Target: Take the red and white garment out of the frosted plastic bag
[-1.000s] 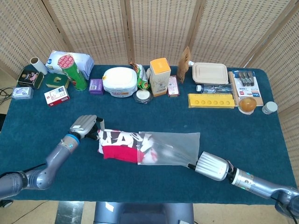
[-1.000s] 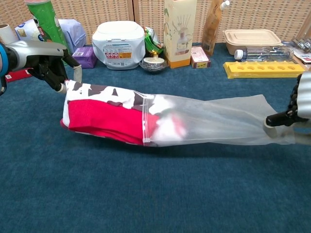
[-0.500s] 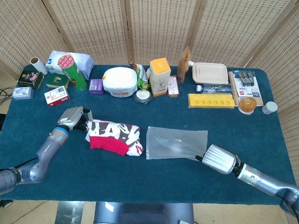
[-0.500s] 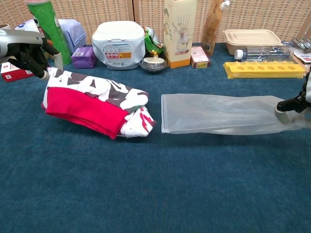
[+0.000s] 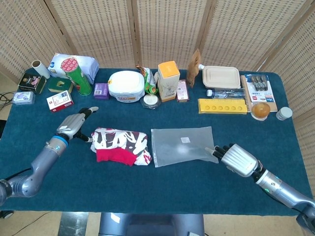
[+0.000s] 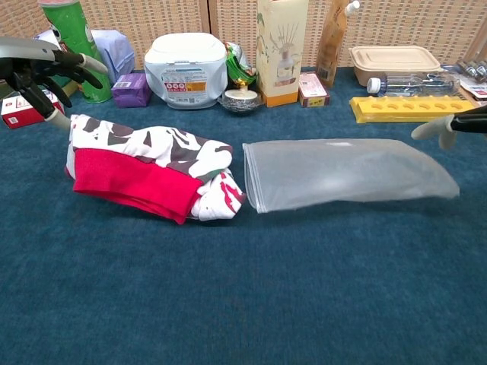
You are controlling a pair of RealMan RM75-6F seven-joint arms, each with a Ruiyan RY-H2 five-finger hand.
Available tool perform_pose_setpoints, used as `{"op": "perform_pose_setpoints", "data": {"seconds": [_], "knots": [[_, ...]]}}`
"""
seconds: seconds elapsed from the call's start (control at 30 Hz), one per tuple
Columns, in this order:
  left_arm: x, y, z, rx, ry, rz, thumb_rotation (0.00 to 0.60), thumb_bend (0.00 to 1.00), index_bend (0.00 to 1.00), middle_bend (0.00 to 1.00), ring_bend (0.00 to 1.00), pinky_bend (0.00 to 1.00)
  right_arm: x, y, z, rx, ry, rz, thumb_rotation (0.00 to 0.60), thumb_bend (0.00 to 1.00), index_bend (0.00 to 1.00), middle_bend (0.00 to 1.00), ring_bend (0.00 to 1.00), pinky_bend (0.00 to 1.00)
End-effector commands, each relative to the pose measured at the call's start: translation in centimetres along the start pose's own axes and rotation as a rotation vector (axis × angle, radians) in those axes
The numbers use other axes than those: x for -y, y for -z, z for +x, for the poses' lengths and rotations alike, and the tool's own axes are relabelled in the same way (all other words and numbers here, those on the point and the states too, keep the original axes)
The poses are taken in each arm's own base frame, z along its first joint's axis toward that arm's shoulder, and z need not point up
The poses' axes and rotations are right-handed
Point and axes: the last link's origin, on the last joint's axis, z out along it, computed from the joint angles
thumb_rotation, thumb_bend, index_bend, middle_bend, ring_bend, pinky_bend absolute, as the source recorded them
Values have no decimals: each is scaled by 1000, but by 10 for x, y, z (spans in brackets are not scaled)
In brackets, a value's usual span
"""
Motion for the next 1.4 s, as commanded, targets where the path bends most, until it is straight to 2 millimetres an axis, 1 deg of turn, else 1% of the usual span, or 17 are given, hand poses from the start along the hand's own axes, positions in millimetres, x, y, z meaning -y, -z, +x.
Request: {"op": "perform_pose_setpoints", "data": {"seconds": [0.03,0.13,0.2,0.3,0.4,0.47,0.57,0.6,0.63,0.7,0.8,0.93,1.0,1.07,1.17,1.27,1.4], "knots": [[4,7,7,-28,11,-1,600,71,0,122,20,210,-1,4,1,18,-25,-16,523,38,70,280,514,646],[9,16,14,-57,19,3,600,71,0,123,20,209,-3,7,2,32,-52,-34,494,32,36,242,454,554],[14,25,20,-83,34,9,600,70,0,123,20,209,-5,10,5,32,-75,-52,483,28,29,228,426,519],[24,40,26,-116,56,23,600,70,0,123,20,209,-9,14,11,16,-116,-87,480,27,41,233,423,509],[33,56,30,-147,67,39,600,78,0,122,20,209,-15,19,17,-17,-149,-138,479,29,84,264,440,527],[45,74,31,-185,86,64,600,97,0,123,20,210,-20,23,24,-68,-221,-211,479,41,128,298,466,554],[55,91,29,-212,101,82,600,157,2,123,20,226,-26,28,28,-113,-258,-278,485,117,276,414,549,636],[59,99,28,-224,106,89,600,186,24,123,27,236,-28,31,29,-132,-259,-305,494,159,350,470,591,673],[63,106,27,-236,104,96,600,213,69,133,43,252,-30,33,30,-146,-265,-336,506,195,410,517,633,705],[70,118,24,-260,95,110,600,249,157,159,79,285,-32,37,30,-160,-270,-378,514,251,509,589,702,754],[80,137,18,-294,71,124,600,280,259,223,144,332,-36,43,28,-169,-265,-451,530,291,617,662,763,801],[89,162,7,-338,50,138,600,291,364,310,236,391,-37,53,25,-152,-259,-553,557,305,676,694,791,822],[97,194,-7,-384,-11,152,600,291,386,322,244,400,-36,70,20,-135,-268,-647,558,306,678,696,795,824],[98,212,-19,-414,-32,146,600,290,399,321,244,404,-33,80,21,-123,-272,-695,560,305,678,696,793,819],[98,232,-33,-444,-21,148,600,290,401,322,244,404,-29,93,22,-123,-288,-757,563,305,678,696,792,811],[98,243,-40,-463,-16,158,600,290,400,322,244,404,-26,104,23,-118,-298,-795,563,305,678,696,792,804],[94,260,-47,-498,-21,159,600,290,401,324,244,404,-17,125,24,-123,-298,-854,563,304,678,696,792,794]]}}
